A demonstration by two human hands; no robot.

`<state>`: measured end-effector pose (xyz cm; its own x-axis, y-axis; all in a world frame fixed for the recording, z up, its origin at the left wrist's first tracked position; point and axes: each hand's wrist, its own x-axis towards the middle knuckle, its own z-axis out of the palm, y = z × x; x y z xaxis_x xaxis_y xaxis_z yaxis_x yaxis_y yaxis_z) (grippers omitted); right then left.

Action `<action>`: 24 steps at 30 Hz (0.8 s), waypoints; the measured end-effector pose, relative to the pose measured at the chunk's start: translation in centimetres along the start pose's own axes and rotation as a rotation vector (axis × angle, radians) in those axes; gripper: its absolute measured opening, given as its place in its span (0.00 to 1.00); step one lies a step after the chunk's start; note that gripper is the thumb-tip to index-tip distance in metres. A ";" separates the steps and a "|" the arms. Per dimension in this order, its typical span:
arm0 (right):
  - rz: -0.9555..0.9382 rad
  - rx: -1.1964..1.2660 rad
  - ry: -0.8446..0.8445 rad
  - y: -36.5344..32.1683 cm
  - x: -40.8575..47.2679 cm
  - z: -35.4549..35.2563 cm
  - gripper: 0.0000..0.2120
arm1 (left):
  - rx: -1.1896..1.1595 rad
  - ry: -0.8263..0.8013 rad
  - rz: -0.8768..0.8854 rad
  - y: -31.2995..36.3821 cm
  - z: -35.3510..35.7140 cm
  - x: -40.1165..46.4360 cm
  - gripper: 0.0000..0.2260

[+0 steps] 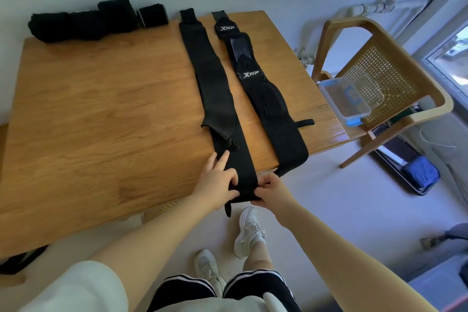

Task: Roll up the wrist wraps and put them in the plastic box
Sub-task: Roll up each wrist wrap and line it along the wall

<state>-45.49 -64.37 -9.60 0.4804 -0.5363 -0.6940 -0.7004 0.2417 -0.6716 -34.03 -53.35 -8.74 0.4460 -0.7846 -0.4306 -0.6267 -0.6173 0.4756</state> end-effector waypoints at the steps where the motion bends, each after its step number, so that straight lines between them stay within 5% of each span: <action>1: -0.022 0.000 -0.003 0.0 0.0 0.0 0.06 | 0.014 0.010 0.016 0.2 0.1 -0.1 0.04; 9: -0.074 0.039 -0.089 -0.8 -0.1 -1.1 0.04 | 0.261 0.045 0.166 0.0 0.9 -0.9 0.18; 17: -0.188 -0.343 -0.155 -1.5 0.3 -1.7 0.02 | 0.125 0.112 0.098 -0.4 1.0 -0.7 0.12; 24: 0.036 -0.013 -0.057 -1.9 1.2 -0.9 0.11 | 0.135 0.153 0.154 0.1 0.7 -0.2 0.11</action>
<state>-44.09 -66.21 -8.88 0.4834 -0.4807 -0.7316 -0.7246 0.2492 -0.6425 -34.62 -53.23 -9.22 0.4240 -0.8747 -0.2347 -0.7697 -0.4846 0.4155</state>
